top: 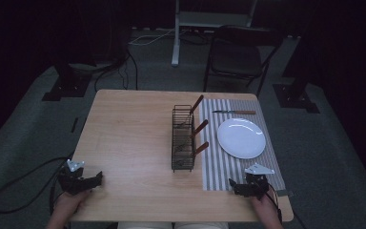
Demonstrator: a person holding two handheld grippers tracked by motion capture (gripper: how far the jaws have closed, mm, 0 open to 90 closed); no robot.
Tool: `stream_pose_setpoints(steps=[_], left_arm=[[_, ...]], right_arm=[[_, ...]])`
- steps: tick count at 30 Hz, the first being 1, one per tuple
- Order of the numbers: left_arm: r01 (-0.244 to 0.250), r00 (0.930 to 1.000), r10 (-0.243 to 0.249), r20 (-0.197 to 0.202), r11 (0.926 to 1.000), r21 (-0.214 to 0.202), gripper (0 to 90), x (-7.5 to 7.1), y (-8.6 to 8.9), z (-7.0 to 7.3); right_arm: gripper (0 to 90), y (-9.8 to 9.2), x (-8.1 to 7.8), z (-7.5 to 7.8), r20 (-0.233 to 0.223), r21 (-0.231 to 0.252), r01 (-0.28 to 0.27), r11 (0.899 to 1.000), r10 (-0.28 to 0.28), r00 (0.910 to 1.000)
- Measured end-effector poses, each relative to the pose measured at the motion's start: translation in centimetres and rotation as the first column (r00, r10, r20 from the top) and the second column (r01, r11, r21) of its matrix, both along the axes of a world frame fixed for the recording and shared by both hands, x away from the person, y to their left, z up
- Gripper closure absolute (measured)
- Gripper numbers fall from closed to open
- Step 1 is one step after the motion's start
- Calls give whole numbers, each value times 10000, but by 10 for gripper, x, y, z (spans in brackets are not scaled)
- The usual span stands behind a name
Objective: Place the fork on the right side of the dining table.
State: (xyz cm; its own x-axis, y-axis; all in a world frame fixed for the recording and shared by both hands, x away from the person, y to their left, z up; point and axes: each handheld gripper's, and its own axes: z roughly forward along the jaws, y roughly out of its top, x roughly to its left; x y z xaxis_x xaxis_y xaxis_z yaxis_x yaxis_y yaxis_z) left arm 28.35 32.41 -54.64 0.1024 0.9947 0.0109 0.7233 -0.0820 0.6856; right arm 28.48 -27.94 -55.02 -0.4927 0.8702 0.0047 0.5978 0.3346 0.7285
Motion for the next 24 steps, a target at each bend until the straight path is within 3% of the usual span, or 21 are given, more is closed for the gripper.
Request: stream_pose_setpoints(steps=[6,24], left_arm=[[0,10000,0,1,10000,0,14,0,0,0],[46,10000,-46,-7,10000,0,14,0,0,0]], right_arm=[[118,-10,-5,0,-52,9,310,9995,-310,9995],[119,-11,-1,5,-581,-278,28,9996,-44,9983]])
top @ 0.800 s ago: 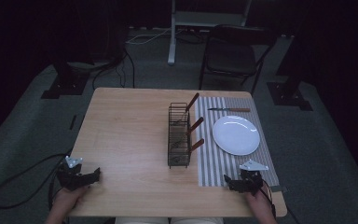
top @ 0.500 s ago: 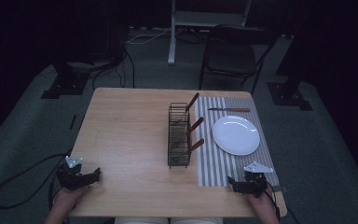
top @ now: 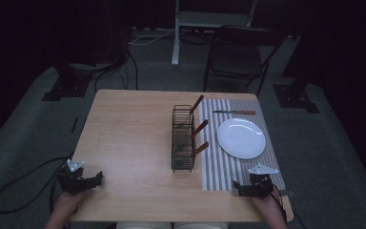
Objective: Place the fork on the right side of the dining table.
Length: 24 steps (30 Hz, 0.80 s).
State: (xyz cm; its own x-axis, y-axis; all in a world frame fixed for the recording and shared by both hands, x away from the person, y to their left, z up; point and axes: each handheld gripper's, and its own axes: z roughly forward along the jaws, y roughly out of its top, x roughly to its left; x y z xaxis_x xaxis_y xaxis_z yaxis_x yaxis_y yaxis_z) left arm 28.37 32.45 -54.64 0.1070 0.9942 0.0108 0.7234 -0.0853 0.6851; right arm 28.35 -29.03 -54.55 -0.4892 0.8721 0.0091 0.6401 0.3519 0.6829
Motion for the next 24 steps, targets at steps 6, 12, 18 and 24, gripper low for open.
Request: stream_pose_setpoints(steps=[6,12,18,24], left_arm=[[-2,10000,2,0,10000,-1,14,0,0,0],[-1,10000,1,-2,10000,2,14,0,0,0],[3,10000,-3,0,10000,1,14,0,0,0],[10,10000,-10,-13,10000,15,14,0,0,0]], right_arm=[[146,2,0,2,-128,-93,19,10000,-21,9999],[156,4,-1,6,-238,-44,-224,9997,223,9995],[165,7,0,16,-187,530,-574,9969,585,9981],[165,11,3,24,-185,798,-830,9933,847,9962]])
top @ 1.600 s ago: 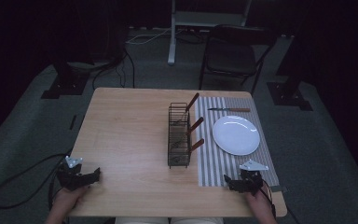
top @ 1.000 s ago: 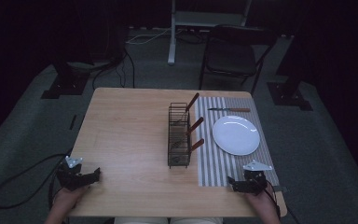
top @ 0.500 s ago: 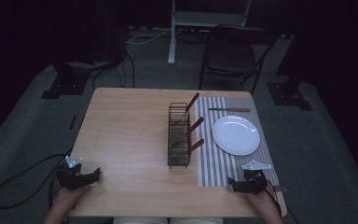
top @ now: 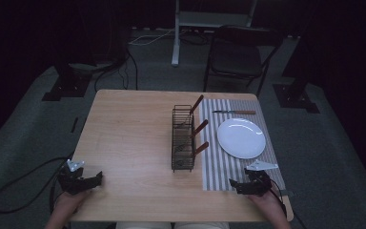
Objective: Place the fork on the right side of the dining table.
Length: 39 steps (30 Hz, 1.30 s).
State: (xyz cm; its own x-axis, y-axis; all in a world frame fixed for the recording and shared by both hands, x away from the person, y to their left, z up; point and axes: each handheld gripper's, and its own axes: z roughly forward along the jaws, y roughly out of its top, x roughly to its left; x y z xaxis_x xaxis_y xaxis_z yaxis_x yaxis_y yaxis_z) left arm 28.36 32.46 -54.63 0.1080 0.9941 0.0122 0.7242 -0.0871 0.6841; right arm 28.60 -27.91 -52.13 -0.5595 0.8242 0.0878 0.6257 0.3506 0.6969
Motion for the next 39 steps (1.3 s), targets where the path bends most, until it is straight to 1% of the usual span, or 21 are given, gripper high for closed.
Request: stream_pose_setpoints(steps=[12,13,17,19,25,26,30,39], left_arm=[[2,10000,-2,17,10000,-2,14,0,0,0],[-2,10000,2,17,10000,-3,14,0,0,0],[3,10000,-3,16,10000,1,14,0,0,0],[4,10000,-4,15,10000,0,14,0,0,0],[3,10000,-3,16,10000,-1,14,0,0,0],[-1,10000,1,16,10000,-3,14,0,0,0],[4,10000,-4,16,10000,0,14,0,0,0],[5,10000,-5,14,10000,-1,14,0,0,0]], right_arm=[[166,12,10,20,402,303,-442,9986,429,9983],[166,13,11,23,487,342,-478,9983,461,9977],[167,15,13,27,590,457,-632,9970,605,9964],[192,17,15,32,740,534,-685,9962,645,9952],[193,20,19,38,895,542,-738,9958,688,9936],[216,22,22,41,972,549,-808,9952,752,9924],[231,26,27,45,1061,581,-913,9941,848,9907],[231,30,38,54,1230,663,-1149,9912,1062,9867]])
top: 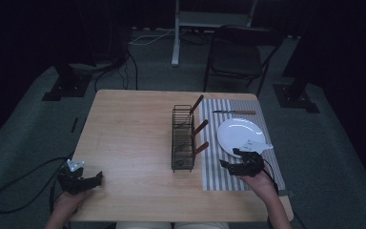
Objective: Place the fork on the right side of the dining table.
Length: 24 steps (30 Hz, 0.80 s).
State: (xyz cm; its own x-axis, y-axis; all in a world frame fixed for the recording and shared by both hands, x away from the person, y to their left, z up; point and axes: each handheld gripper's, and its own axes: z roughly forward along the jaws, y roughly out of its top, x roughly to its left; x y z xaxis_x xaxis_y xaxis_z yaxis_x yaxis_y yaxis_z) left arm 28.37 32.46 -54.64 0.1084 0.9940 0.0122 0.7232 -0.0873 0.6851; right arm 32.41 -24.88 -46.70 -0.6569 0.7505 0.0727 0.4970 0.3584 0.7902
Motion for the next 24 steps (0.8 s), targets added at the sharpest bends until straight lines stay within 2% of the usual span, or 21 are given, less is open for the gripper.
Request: stream_pose_setpoints(steps=[16,24], left_arm=[[-3,10000,3,2,10000,1,14,0,0,0],[-3,10000,3,1,10000,-1,14,0,0,0]], right_arm=[[254,16,21,19,477,268,-408,9988,395,9981],[278,26,35,30,676,122,-527,9985,517,9964]])
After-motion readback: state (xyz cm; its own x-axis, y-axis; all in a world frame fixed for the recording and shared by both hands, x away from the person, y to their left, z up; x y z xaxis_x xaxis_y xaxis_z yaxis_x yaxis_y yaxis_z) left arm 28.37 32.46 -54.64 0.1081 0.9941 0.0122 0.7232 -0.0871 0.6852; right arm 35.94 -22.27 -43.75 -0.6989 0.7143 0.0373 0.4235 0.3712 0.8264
